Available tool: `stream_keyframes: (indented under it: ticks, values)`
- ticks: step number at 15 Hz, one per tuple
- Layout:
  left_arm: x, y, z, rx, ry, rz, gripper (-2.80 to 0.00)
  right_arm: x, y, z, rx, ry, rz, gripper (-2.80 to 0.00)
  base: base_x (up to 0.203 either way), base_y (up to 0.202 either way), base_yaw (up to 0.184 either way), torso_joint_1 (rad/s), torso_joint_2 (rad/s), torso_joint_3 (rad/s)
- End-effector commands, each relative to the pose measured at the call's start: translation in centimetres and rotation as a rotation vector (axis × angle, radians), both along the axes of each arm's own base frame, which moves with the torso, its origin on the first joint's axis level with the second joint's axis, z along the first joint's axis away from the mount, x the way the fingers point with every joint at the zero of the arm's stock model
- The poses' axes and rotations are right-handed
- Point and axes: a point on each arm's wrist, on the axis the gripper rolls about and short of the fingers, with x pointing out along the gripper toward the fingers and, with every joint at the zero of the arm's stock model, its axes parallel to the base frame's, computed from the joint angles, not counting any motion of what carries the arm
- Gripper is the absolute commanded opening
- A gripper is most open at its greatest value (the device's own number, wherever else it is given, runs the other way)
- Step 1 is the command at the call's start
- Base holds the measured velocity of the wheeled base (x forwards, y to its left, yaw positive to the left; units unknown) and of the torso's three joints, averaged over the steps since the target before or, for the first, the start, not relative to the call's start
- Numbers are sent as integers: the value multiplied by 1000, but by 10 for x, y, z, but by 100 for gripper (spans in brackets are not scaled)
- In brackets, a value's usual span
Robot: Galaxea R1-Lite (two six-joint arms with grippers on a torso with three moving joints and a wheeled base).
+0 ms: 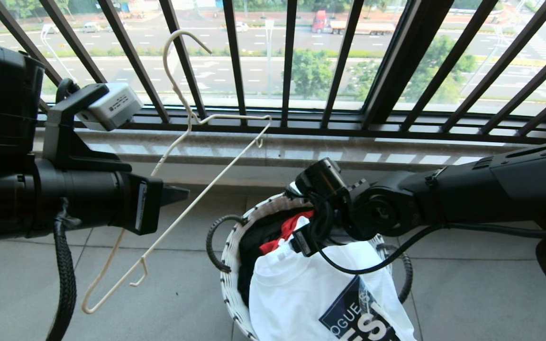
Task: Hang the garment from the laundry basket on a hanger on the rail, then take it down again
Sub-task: Pick up clothes from the basket
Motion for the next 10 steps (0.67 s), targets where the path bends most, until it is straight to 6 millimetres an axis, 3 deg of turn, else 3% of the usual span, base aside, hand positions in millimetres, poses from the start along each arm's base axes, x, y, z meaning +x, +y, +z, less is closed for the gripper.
stream_keyframes:
  ticks: [1, 4, 5, 10]
  values:
    - [-2, 1, 1, -4, -4, 0, -280, -9, -2, 8, 33, 15, 37, 0, 0, 0, 0, 0, 0, 0]
    - [-5, 3, 4, -11, -15, 0, -280, -18, -2, -3, 6, 52, 61, 0, 0, 0, 0, 0, 0, 0]
    - [-7, 4, 5, -15, -22, 0, -280, -19, -2, -7, -3, 63, 62, -280, 0, 0, 0, 0, 0, 0]
    - [-8, 5, 6, -18, -27, 0, -280, -19, -2, -8, -4, 63, 63, -280, 0, 0, 0, 0, 0, 0]
